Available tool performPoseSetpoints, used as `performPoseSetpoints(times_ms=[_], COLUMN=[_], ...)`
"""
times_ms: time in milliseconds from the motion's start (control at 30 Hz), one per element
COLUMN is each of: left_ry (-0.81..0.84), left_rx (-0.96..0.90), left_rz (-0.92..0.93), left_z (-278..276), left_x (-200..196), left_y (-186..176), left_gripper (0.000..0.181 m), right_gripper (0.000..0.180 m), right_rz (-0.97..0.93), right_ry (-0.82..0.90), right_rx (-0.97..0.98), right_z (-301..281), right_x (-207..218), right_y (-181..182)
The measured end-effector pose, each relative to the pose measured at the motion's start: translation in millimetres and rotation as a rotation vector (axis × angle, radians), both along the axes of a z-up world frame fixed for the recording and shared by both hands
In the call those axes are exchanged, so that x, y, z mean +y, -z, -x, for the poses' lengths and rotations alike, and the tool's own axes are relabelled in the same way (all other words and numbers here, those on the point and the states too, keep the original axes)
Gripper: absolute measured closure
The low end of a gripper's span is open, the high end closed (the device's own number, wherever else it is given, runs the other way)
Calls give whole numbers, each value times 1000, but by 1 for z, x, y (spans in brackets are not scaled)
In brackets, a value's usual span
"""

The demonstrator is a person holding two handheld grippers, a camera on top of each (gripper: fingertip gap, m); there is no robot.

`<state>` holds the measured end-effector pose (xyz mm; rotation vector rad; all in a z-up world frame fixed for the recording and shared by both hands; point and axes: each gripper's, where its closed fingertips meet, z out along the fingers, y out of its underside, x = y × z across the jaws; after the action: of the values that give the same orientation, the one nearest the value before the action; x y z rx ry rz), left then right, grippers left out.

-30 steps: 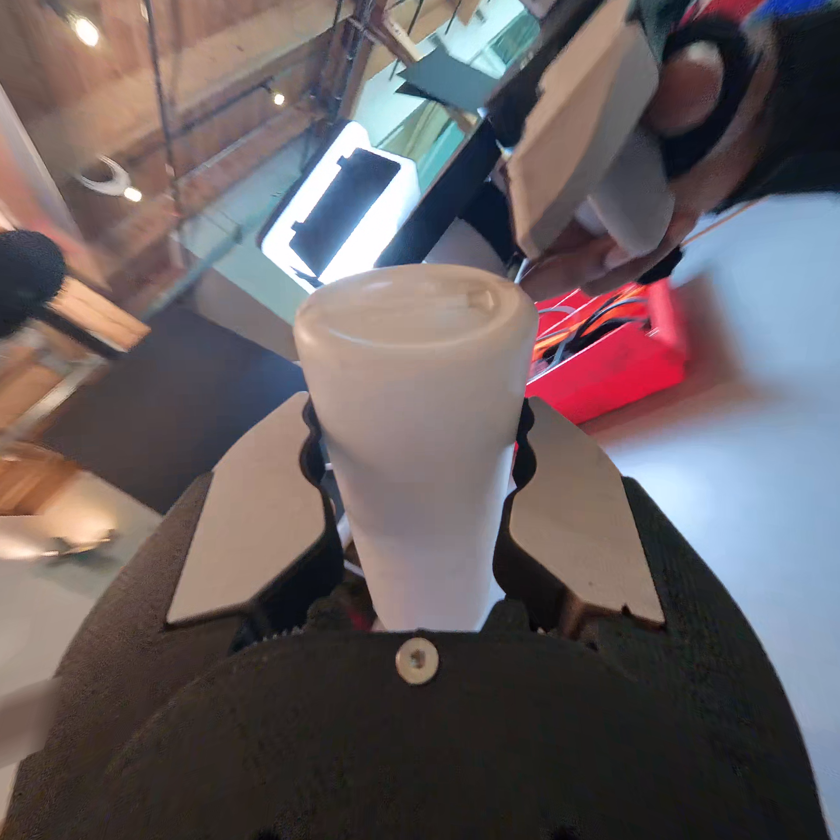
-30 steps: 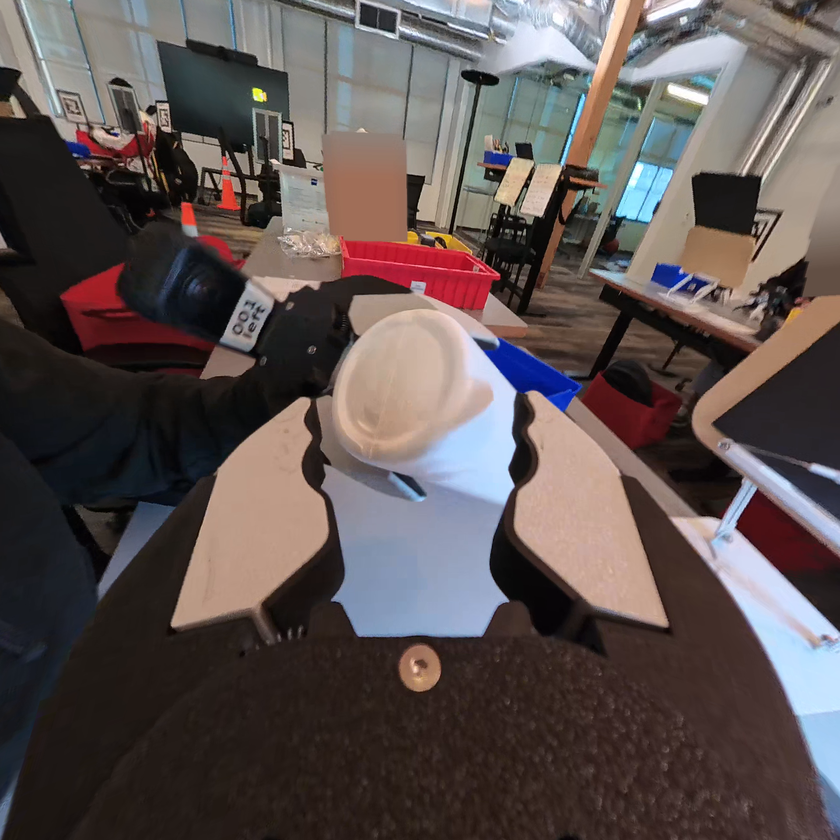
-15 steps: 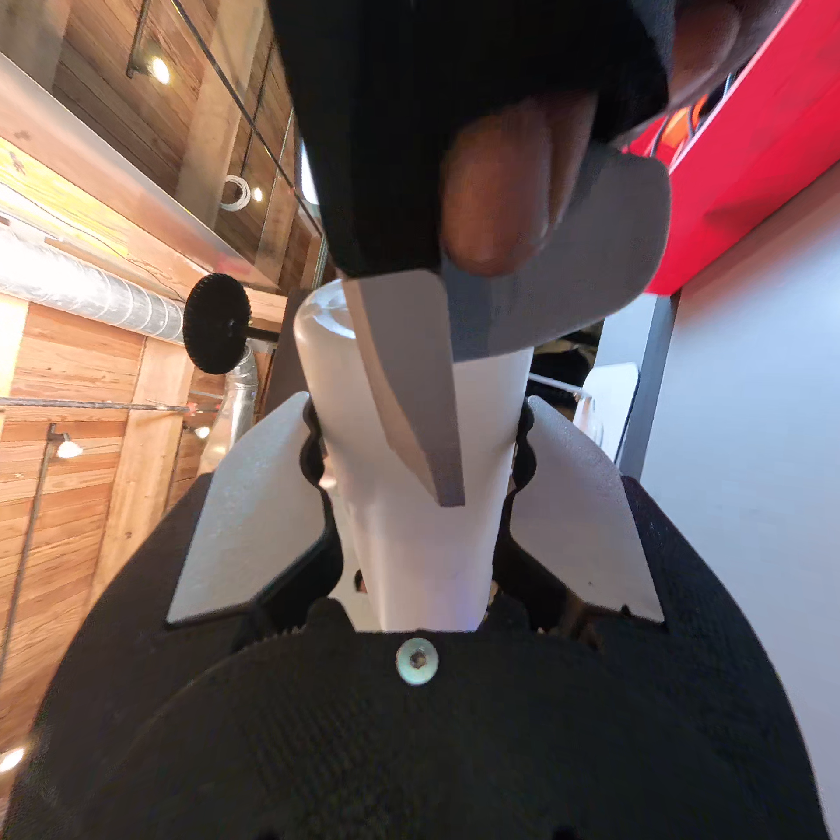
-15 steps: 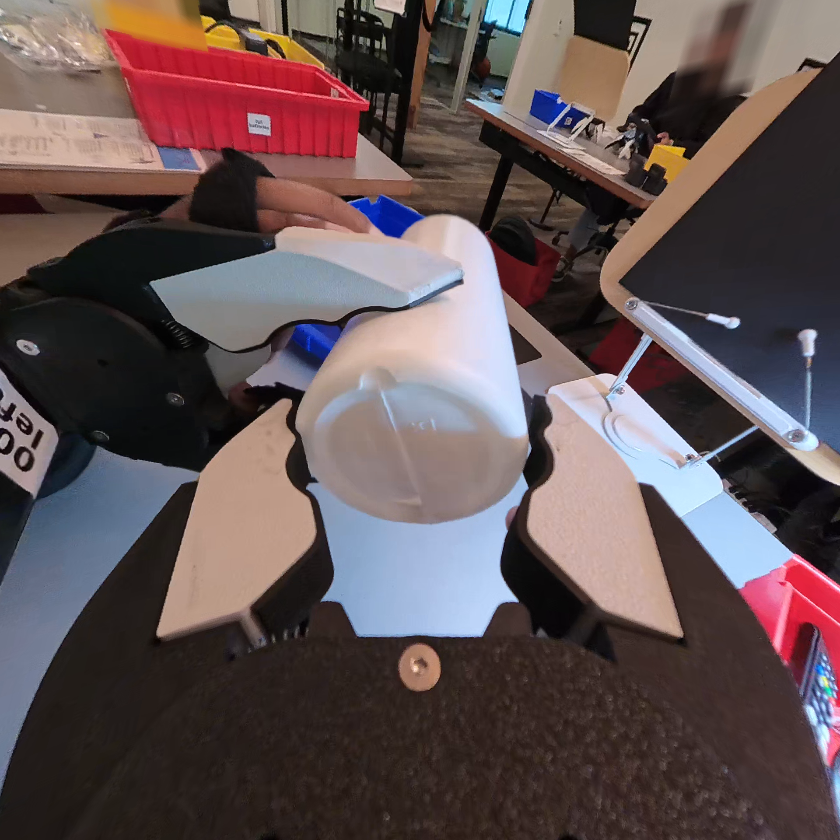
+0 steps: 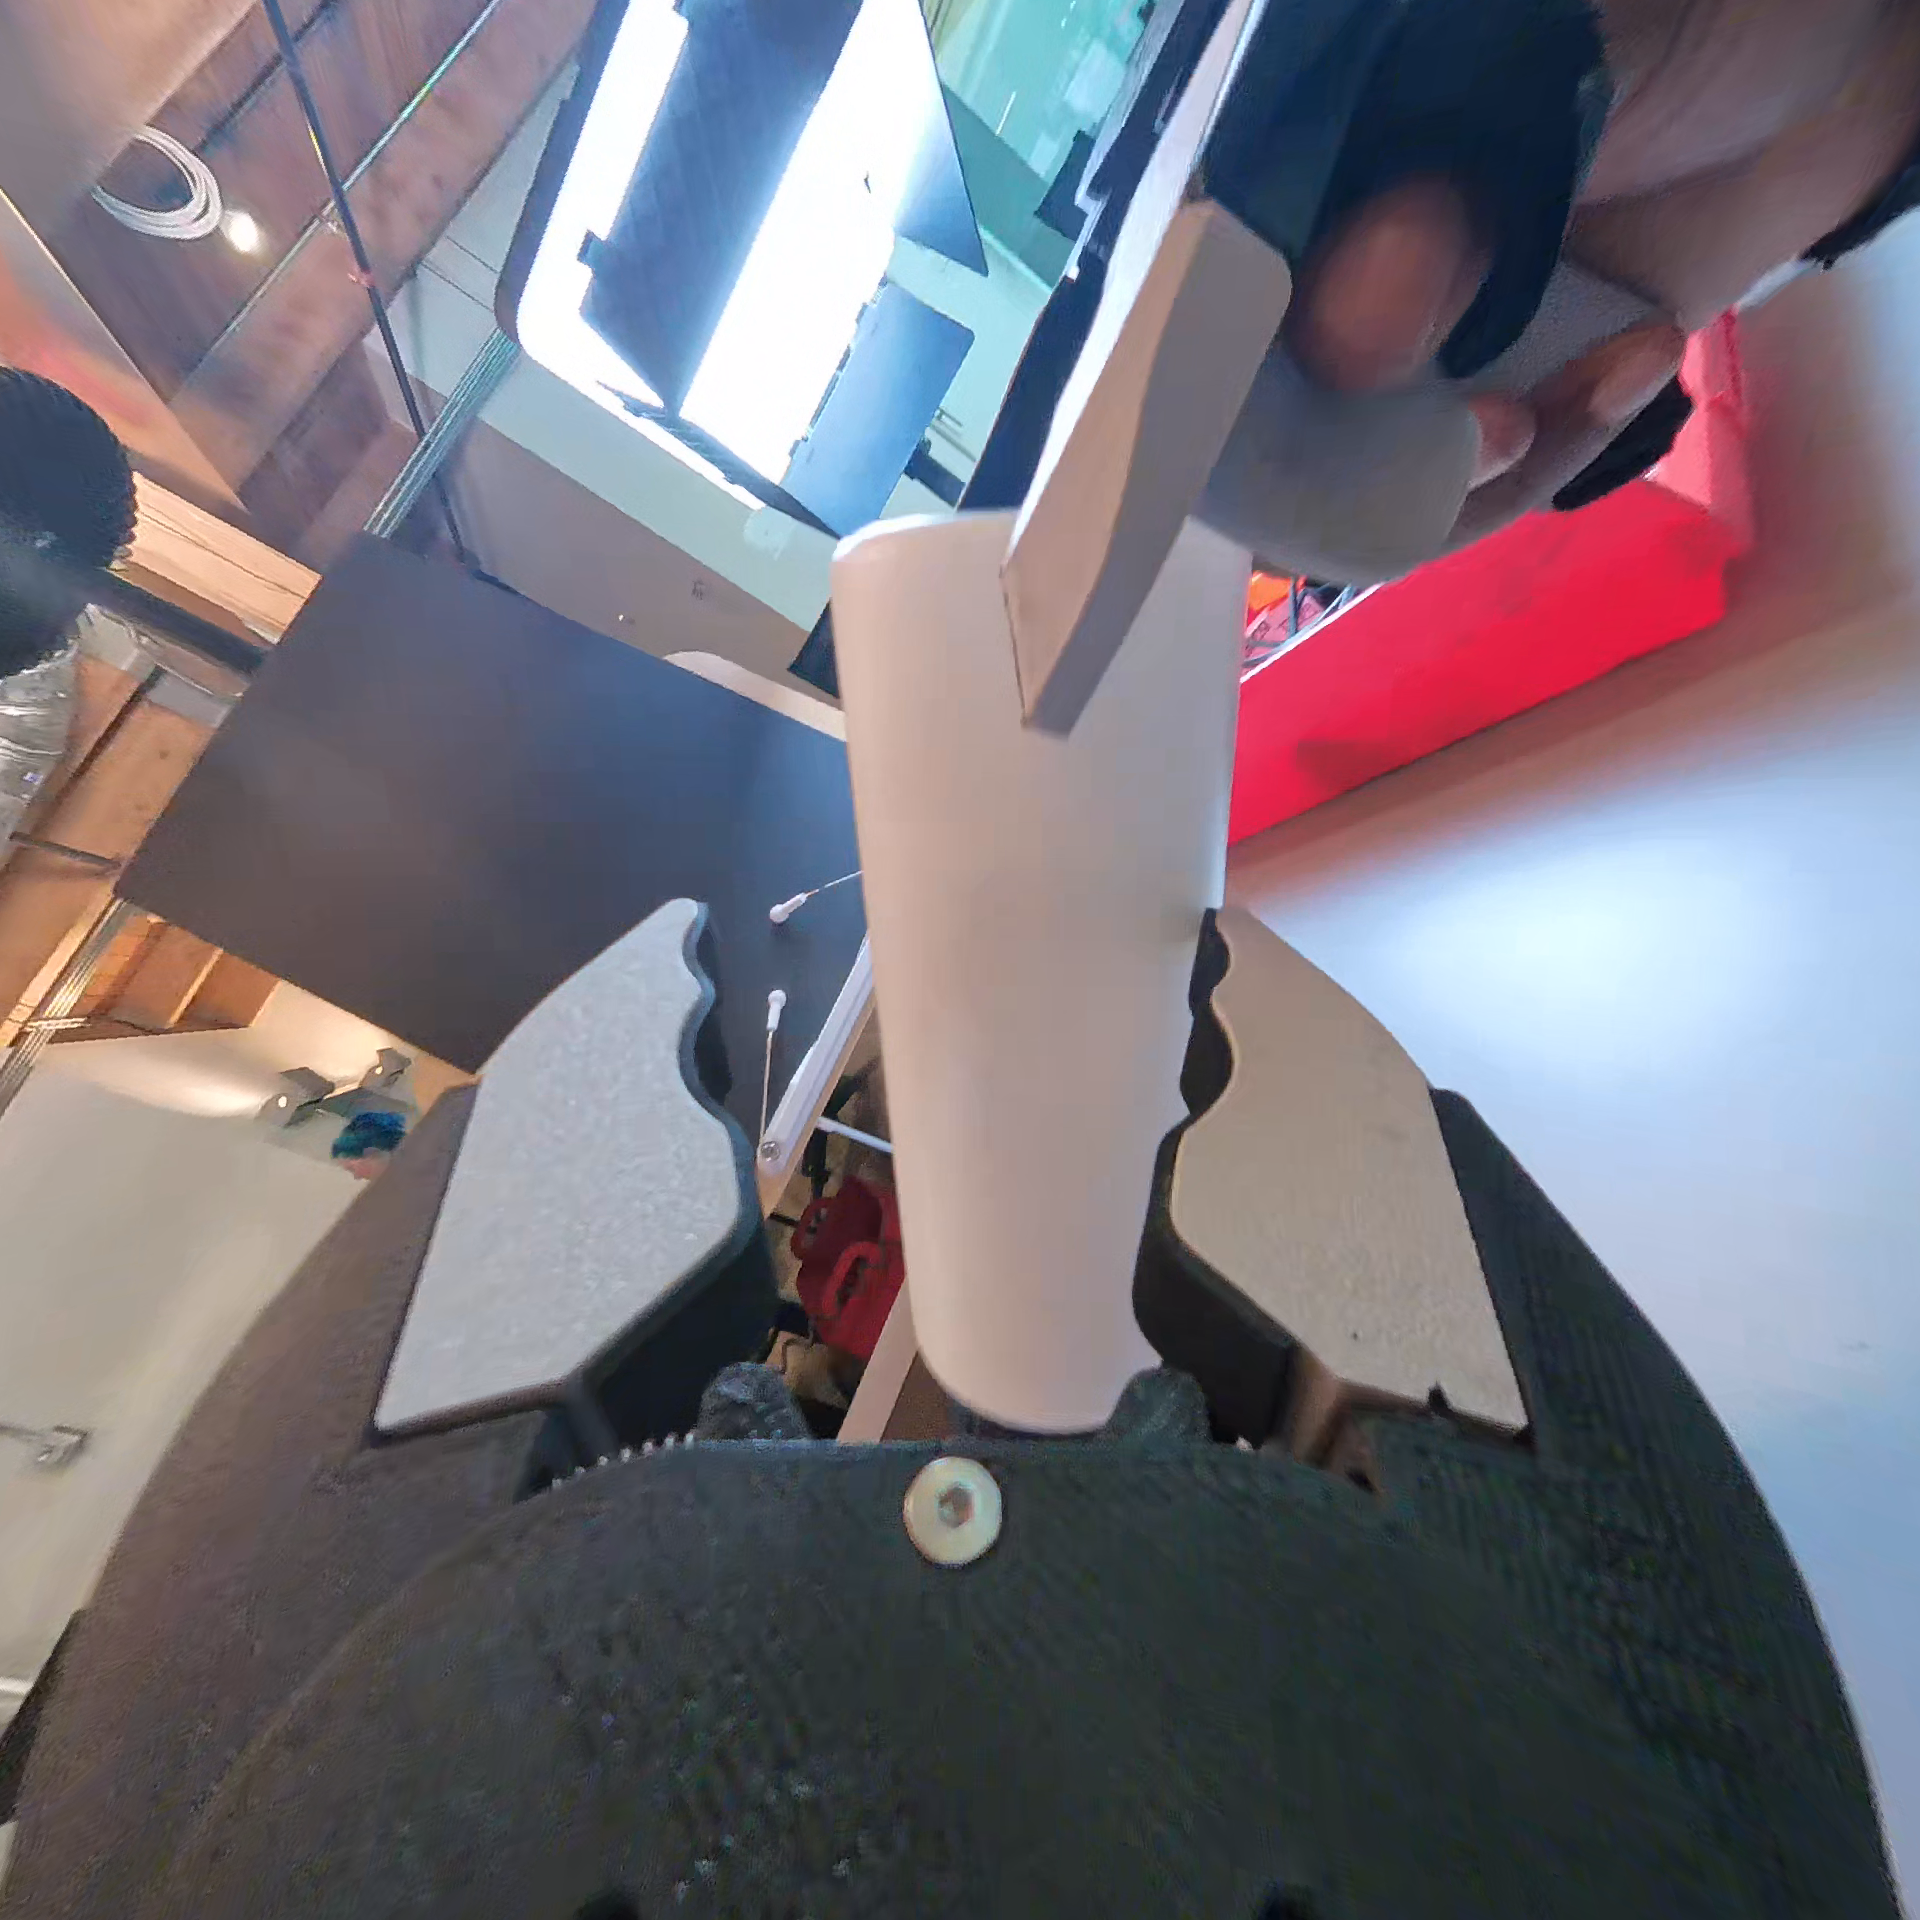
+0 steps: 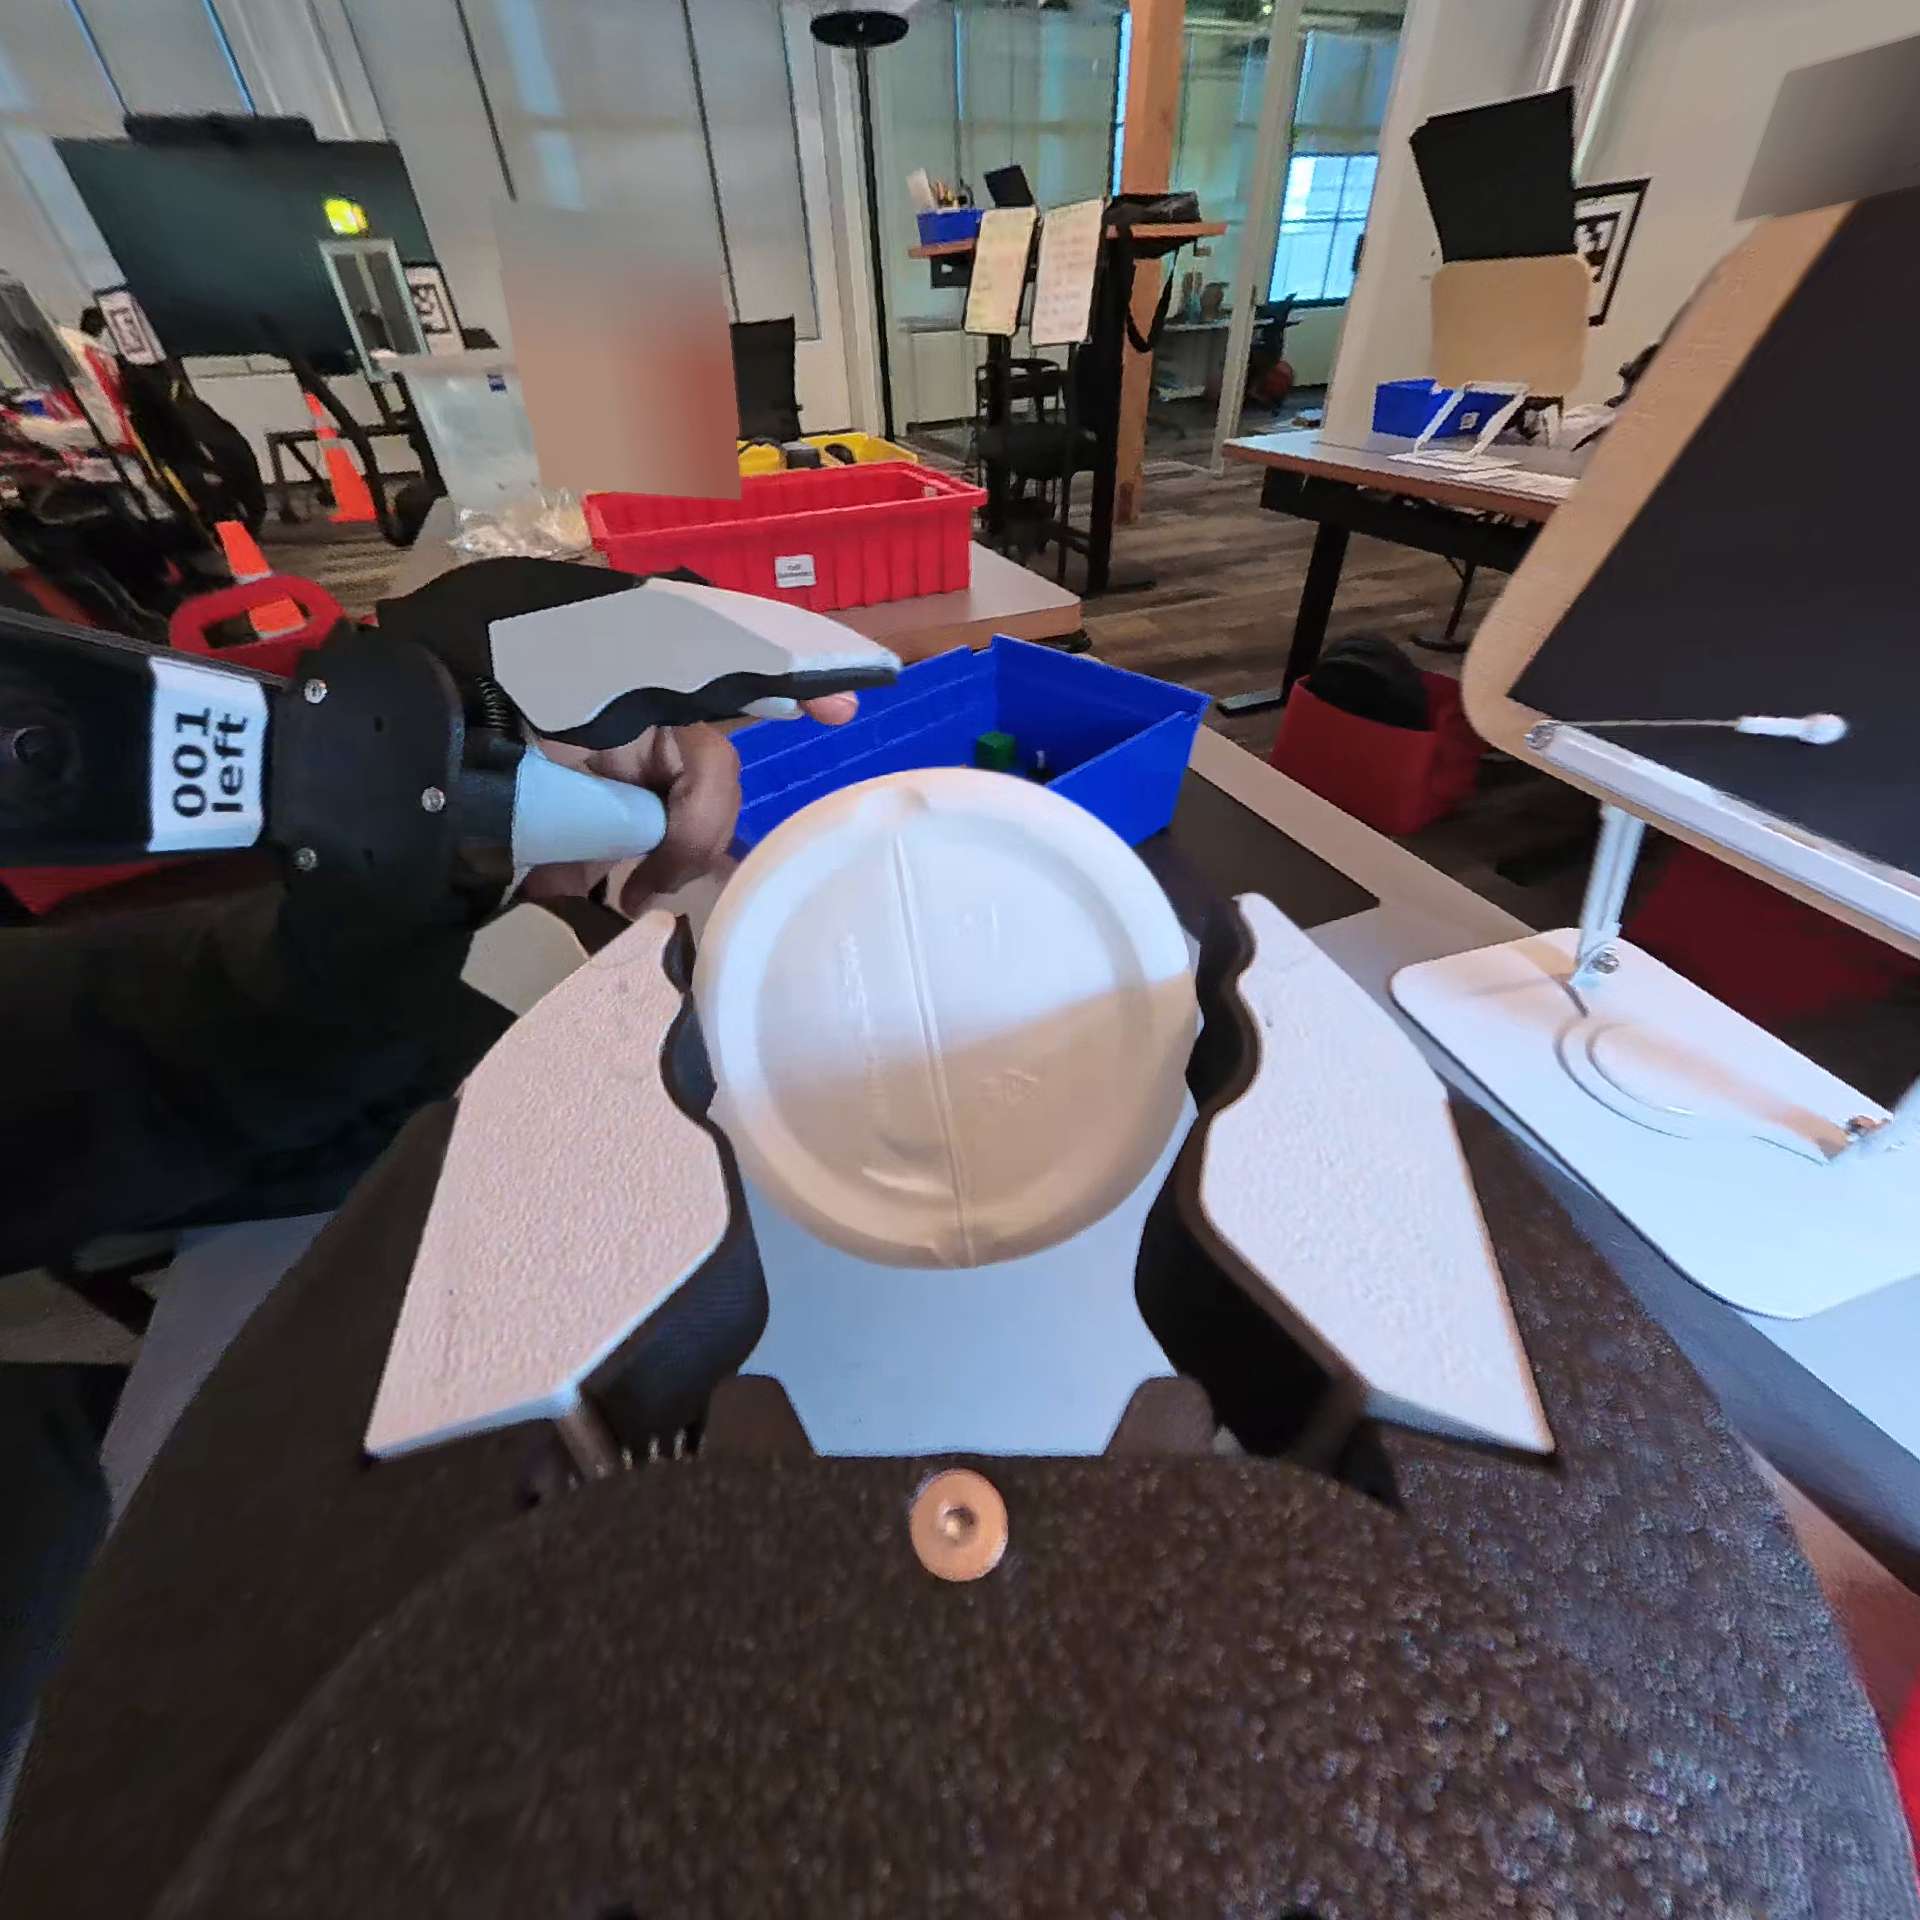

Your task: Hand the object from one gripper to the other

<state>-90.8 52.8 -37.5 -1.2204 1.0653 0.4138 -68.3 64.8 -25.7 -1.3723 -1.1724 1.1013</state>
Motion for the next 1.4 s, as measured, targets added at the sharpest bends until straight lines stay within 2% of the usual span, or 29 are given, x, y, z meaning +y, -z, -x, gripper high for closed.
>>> performPoseSetpoints(times_ms=[133, 267, 300, 333, 367, 400, 433, 467, 500, 667, 733, 867, 1067, 1200, 1267, 1333, 1400], left_ry=[4, 181, 214, 235, 251, 268, 280, 283, 278, 248, 236, 220, 203, 189, 183, 179, 179], left_rx=[-40, -279, -321, -352, -375, -396, -415, -430, -442, -486, -487, -487, -509, -534, -533, -534, -544], left_rz=[61, 326, 381, 426, 463, 498, 534, 570, 588, 602, 590, 578, 554, 546, 537, 527, 521], left_z=[5, -12, -13, -14, -14, -14, -15, -14, -13, 0, 4, 10, 20, 30, 33, 37, 42], left_x=[5, -3, -4, -4, -4, -3, -3, -1, 3, 14, 16, 18, 22, 24, 24, 24, 23], left_y=[6, 16, 18, 21, 24, 28, 32, 37, 41, 47, 45, 44, 36, 31, 29, 26, 22], left_gripper=[102, 103, 103, 102, 101, 101, 102, 101, 100, 104, 105, 106, 107, 108, 109, 109, 109], right_gripper=[89, 97, 124, 151, 179, 161, 163, 175, 178, 172, 156, 141, 103, 94, 96, 100, 99], right_rz=[-10, -104, -141, -163, -138, -163, -257, -290, -257, -231, -185, -121, -68, 21, 56, 76, 17], right_ry=[50, 145, 158, 165, 124, 162, 229, 247, 221, 226, 230, 331, 509, 598, 648, 670, 695], right_rx=[26, -42, -41, 110, 99, -17, -65, -45, -2, -25, -35, -142, -583, -903, -1084, -1233, -1431], right_z=[-16, -31, -37, -43, -45, -45, -48, -49, -48, -46, -46, -51, -57, -59, -64, -61, -67], right_x=[15, 30, 30, 27, 22, 26, 30, 29, 24, 30, 37, 68, 123, 178, 203, 212, 219], right_y=[-6, -4, -7, -28, -30, -20, -19, -24, -30, -23, -17, 15, 106, 154, 174, 181, 188])
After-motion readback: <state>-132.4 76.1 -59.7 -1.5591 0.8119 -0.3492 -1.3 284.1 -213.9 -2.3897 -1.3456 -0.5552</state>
